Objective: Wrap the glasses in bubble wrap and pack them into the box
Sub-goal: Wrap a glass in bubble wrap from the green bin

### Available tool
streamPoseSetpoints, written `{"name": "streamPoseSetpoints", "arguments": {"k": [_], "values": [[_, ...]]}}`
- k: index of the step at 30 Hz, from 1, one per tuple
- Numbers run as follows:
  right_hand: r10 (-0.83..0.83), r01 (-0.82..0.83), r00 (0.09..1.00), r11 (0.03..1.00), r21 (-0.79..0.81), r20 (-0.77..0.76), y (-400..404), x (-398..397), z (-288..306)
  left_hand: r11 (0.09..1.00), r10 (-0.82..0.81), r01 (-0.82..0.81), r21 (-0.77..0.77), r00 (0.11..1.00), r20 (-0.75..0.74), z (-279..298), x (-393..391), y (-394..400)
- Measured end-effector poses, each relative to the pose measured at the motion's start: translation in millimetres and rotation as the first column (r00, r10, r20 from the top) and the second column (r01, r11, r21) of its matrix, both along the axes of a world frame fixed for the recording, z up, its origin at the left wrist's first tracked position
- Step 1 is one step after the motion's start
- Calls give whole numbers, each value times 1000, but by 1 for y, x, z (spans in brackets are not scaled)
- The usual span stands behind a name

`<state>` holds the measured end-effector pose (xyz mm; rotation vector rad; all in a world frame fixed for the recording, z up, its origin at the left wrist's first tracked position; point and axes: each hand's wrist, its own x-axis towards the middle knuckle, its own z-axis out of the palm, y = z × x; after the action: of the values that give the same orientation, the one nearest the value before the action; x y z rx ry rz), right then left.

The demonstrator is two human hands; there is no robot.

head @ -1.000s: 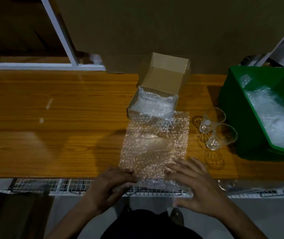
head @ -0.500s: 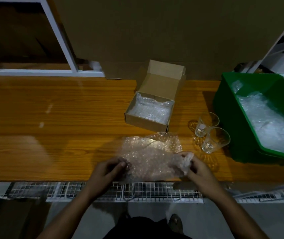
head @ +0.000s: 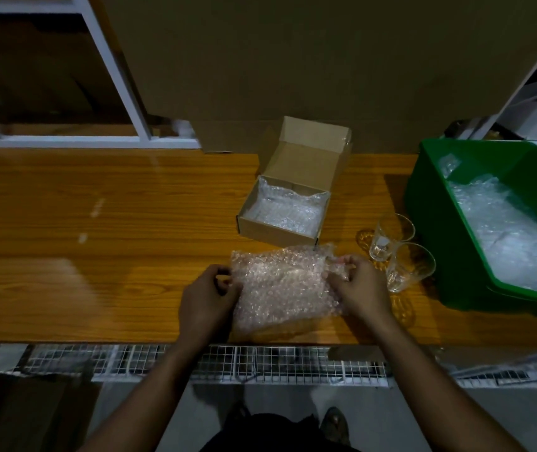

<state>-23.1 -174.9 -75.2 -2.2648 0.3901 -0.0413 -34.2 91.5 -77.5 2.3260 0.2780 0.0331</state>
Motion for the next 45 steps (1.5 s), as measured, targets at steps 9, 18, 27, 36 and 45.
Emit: {"name": "streamPoseSetpoints", "arguments": {"k": [9, 18, 27, 36, 45], "values": [[513, -373, 838, 786, -493, 186, -14, -32, -9, 865, -488, 410, 289, 822, 295, -10, -28, 18], [737, -631, 671, 623, -463, 77, -44, -54, -36, 585, -753, 596, 549, 651, 96, -38, -39, 36], [670, -585, 696, 738, -336, 258, -67, -39, -26, 781, -614, 572, 252, 776, 143, -30, -33, 33], [412, -420, 867, 907, -33, 280, -46, -33, -3, 902, -402, 427, -66, 884, 239, -14, -17, 14], [124, -128, 967, 992, 1, 224, -26, -4, -10, 967, -103, 137, -215, 981, 162, -16, 18, -1]]}}
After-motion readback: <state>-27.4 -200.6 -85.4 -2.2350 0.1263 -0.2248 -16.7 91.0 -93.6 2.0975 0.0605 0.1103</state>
